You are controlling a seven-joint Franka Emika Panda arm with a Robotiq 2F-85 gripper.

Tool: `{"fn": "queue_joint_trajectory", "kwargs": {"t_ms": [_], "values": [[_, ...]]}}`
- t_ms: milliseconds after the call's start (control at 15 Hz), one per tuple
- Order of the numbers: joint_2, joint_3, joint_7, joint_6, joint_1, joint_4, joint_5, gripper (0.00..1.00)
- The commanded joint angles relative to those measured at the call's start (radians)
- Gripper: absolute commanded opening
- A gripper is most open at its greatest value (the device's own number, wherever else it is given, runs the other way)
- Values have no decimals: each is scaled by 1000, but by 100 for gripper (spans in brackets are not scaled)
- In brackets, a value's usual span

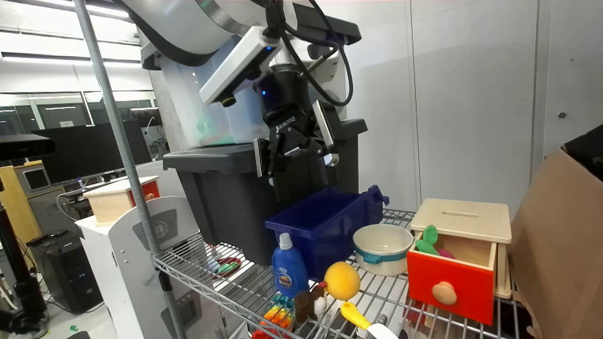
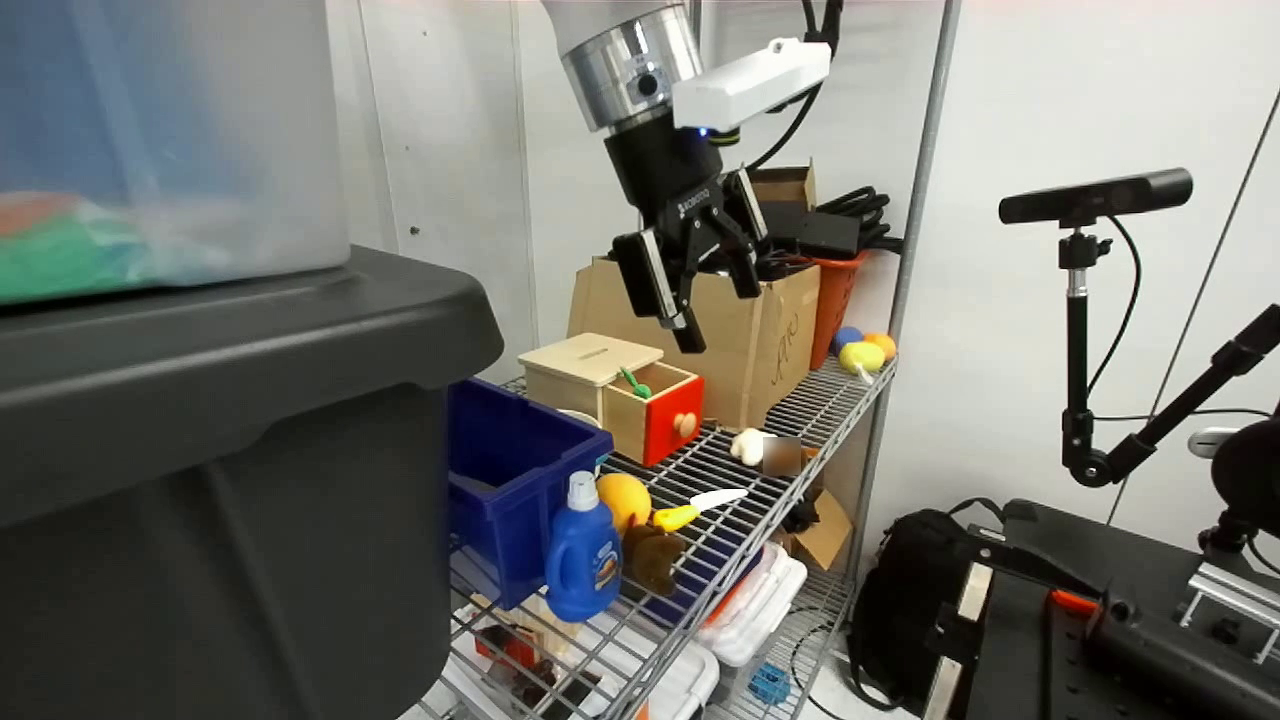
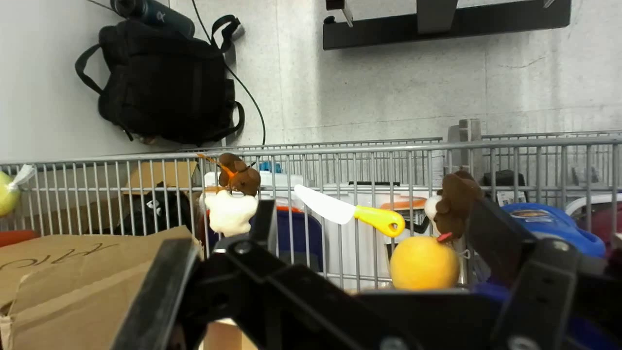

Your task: Put the purple plushy in the drawer

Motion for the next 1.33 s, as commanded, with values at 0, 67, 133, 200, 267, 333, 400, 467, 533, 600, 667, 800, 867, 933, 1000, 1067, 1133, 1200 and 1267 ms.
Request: {"fn": "queue_joint_trajectory", "kwargs": {"t_ms": [0, 67, 133, 200, 267, 333, 400, 467, 533, 600, 667, 800, 867, 933, 1000, 1067, 1133, 1200, 1267], "values": [[-84, -9, 39, 12, -14, -106, 37, 100], [-103, -12, 51, 17, -18, -136, 44, 100], [-124, -15, 63, 21, -22, -168, 52, 100], [-140, -18, 74, 25, -26, -194, 60, 100], [-158, -20, 81, 28, -31, -220, 66, 100], [-174, -22, 89, 31, -36, -245, 72, 100], [-196, -25, 96, 38, -43, -276, 79, 100], [-214, -27, 103, 41, -49, -301, 83, 100], [-229, -28, 108, 43, -54, -322, 88, 100], [-242, -28, 111, 42, -58, -339, 92, 100], [-251, -29, 112, 43, -64, -351, 92, 100], [-269, -30, 113, 43, -73, -373, 93, 100], [-281, -33, 113, 45, -80, -389, 95, 100], [-293, -35, 111, 51, -87, -406, 99, 100], [-302, -39, 109, 56, -96, -423, 105, 100], [-307, -43, 106, 63, -105, -436, 111, 100], [-317, -48, 105, 68, -113, -452, 113, 100], [-326, -53, 105, 74, -121, -467, 114, 100], [-337, -58, 105, 80, -128, -480, 113, 100]]}}
